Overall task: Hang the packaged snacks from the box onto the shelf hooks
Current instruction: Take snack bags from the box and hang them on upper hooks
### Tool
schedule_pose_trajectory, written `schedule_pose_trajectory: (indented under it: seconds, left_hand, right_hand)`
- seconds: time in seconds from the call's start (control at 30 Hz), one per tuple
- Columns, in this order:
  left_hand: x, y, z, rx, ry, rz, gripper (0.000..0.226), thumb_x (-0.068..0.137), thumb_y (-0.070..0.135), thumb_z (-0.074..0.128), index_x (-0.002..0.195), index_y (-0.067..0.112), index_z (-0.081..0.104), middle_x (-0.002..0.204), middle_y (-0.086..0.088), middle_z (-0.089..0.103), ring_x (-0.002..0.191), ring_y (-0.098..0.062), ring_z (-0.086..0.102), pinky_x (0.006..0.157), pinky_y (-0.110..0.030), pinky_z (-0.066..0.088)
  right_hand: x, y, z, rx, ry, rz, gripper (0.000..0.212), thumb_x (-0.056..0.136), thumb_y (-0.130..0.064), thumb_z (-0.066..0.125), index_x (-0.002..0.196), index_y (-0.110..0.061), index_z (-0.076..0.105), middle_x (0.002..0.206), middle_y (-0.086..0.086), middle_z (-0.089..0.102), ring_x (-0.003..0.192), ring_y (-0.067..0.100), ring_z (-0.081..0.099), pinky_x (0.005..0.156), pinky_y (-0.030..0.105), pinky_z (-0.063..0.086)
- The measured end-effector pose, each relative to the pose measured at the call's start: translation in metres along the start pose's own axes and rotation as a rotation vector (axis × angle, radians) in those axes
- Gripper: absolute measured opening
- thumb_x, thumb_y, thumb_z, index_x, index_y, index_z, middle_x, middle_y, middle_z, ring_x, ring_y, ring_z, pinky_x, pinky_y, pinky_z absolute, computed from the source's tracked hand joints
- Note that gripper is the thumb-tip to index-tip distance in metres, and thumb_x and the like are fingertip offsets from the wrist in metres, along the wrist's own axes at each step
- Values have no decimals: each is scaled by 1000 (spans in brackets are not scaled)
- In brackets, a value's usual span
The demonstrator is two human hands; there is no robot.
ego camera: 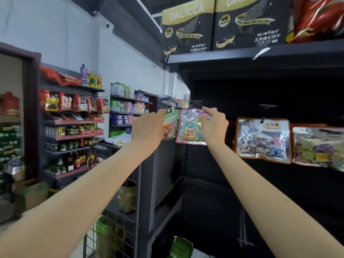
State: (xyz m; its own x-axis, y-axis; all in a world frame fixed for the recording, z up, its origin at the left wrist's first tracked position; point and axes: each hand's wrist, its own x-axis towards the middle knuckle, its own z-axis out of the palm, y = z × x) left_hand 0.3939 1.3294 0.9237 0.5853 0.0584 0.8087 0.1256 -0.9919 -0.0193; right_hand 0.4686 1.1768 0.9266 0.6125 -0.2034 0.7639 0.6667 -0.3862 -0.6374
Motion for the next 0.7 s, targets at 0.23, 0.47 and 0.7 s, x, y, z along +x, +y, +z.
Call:
schedule_pose_trajectory:
  seconds: [0.23,0.47,0.7]
  left_hand:
    - [2,-11,3,-84,34,101,41,91,44,53,121,17,46,102,-2,65,87,-23,60,62,-28,35]
    - [12,-13,14,-191,-2,114,49,87,51,57,124,20,48,105,0,67,89,-21,62,62,-27,37]
    - [14,-8,14,-471,-194,164,52,77,50,68,121,26,52,99,9,63,88,-14,61,73,-28,46]
  right_hand:
    - [17,32,12,-197,-48,-31,39,93,-7,55,132,-11,55,127,13,59,85,20,59,86,37,53]
    - [36,58,21,-430,-310,155,73,91,1,46,150,-34,20,151,6,2,131,28,31,97,35,41]
    - [7,40,0,-294,17,-123,37,94,-8,52,130,-15,52,143,13,28,132,25,31,93,10,33]
